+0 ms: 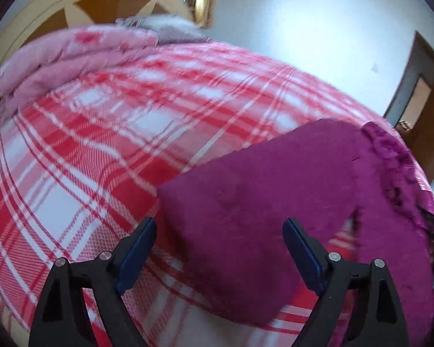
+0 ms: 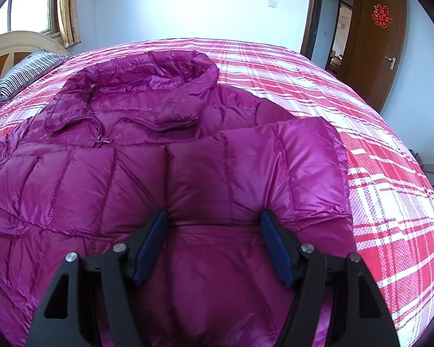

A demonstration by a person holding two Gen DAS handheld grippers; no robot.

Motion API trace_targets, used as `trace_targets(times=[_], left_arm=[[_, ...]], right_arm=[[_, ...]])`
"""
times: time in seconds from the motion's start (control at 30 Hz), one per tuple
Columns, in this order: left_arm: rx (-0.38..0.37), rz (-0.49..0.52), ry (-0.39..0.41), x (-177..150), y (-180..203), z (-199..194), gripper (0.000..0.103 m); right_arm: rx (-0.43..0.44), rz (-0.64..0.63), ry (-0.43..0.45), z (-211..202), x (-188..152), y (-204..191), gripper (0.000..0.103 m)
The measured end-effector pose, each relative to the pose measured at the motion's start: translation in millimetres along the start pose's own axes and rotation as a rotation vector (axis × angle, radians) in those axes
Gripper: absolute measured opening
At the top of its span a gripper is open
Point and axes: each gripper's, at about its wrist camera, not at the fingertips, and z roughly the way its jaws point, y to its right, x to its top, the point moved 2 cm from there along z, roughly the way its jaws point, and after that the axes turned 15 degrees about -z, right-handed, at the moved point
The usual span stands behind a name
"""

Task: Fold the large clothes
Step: 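Lift the sleeve with the left tool and fold it over the jacket body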

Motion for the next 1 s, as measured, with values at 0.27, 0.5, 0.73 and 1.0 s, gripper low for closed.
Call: trace_targets(times=[0.27,0.5,0.73,1.0], left_arm=[[-0.050,0.047,0.112,39,2,-24,0.016],[-0.074,0.138,0.224,81,34,-60,0.016],[-0.202,0.255,0.317,92,121,-101,0.015],[-0.373,0.455,0.305,46,229,-122,0.015]], right_arm=[[0.000,0.000,0.001,0,0,0,0.071],[0.003,0.005,0.004,-1,0,1,0.072],[0.004,0.007,0.007,-1,-1,1,0.072],[0.013,0.014,0.013,-1,-1,2,0.072]])
